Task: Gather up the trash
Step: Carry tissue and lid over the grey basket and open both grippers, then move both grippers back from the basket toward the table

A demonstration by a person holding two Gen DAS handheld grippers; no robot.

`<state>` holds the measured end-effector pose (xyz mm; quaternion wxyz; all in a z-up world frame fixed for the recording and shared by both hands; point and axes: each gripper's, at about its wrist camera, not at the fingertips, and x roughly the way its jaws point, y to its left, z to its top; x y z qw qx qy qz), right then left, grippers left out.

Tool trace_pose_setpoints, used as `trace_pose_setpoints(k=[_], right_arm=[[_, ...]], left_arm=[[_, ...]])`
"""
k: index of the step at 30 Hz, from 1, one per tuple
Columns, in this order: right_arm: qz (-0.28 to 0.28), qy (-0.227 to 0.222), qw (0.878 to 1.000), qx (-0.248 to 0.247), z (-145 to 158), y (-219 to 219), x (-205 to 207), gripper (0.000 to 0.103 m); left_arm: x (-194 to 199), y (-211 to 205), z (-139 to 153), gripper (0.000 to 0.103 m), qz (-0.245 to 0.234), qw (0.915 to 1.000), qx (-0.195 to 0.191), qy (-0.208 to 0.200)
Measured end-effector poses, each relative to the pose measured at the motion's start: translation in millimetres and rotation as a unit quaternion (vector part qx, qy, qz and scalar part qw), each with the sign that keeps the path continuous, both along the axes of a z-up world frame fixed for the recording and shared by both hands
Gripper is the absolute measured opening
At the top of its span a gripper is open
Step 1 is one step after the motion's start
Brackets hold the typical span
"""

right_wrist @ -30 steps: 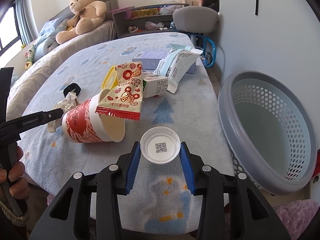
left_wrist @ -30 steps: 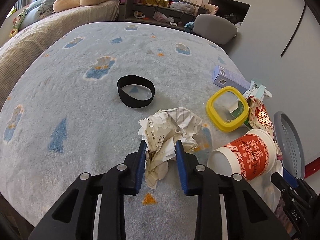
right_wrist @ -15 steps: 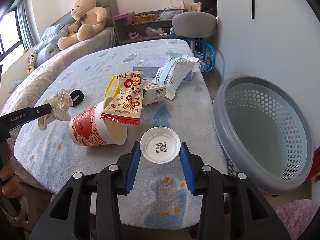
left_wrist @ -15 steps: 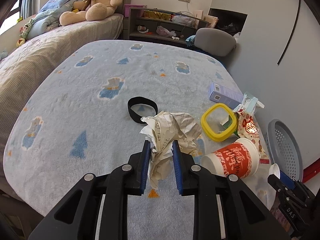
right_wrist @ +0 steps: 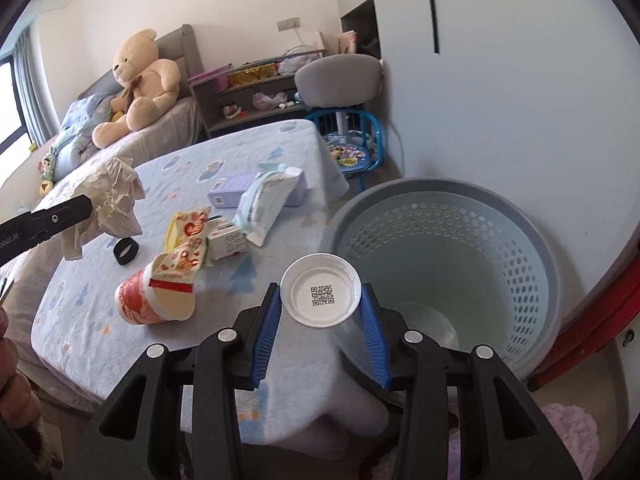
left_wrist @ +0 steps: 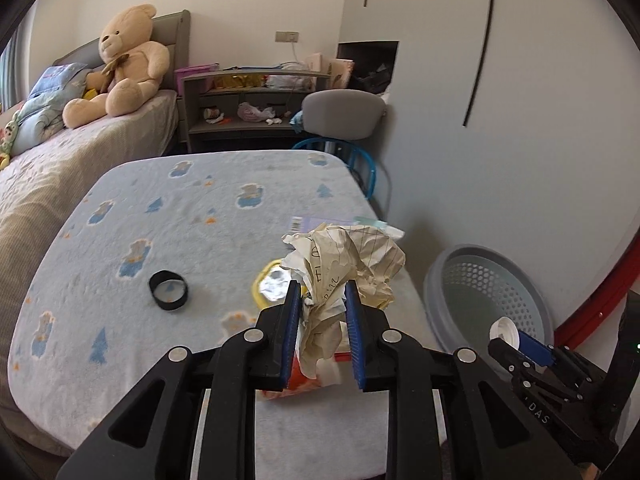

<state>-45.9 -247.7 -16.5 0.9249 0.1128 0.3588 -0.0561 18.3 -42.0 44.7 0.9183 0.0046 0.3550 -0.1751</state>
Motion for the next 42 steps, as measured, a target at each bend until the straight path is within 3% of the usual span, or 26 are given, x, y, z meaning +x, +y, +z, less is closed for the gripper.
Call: trace_pose_setpoints(k=[8,16,26,30,32,39,42], right_arm=[[-0.059,0.019,0.998,-0.003,-10,-72,-16,0.039],[-0.075,0.040,0.996,0.008,-27,-113,-12,0.040],[-0.066,0.046,0.997,0.017,-36,-122,-6,0.040],[-0.070,0.043,0.997,0.012,-35,-123,-6,0.042],[-0.074,0.039,0.996,0.013,-34,-124,-6,0.051],[-0.076,0.037,0.996,0.014,-33,-125,-7,0.054],[-0.079,0.031,0.996,0.015,-33,-124,-7,0.061]], left_arm=[[-8,-111,-22,0.022,-0.098,0.9948,0.017,0.022],[4,-172,-56,0.022,-0.133,0.9884,0.045,0.058],[11,-191,-69,0.024,-0.128,0.9871,0.058,0.075],[11,-192,-71,0.037,-0.124,0.9874,0.059,0.078],[11,-190,-71,0.045,-0.120,0.9877,0.060,0.079],[9,-186,-69,0.059,-0.107,0.9896,0.066,0.071],[8,-184,-68,0.063,-0.102,0.9903,0.066,0.068]])
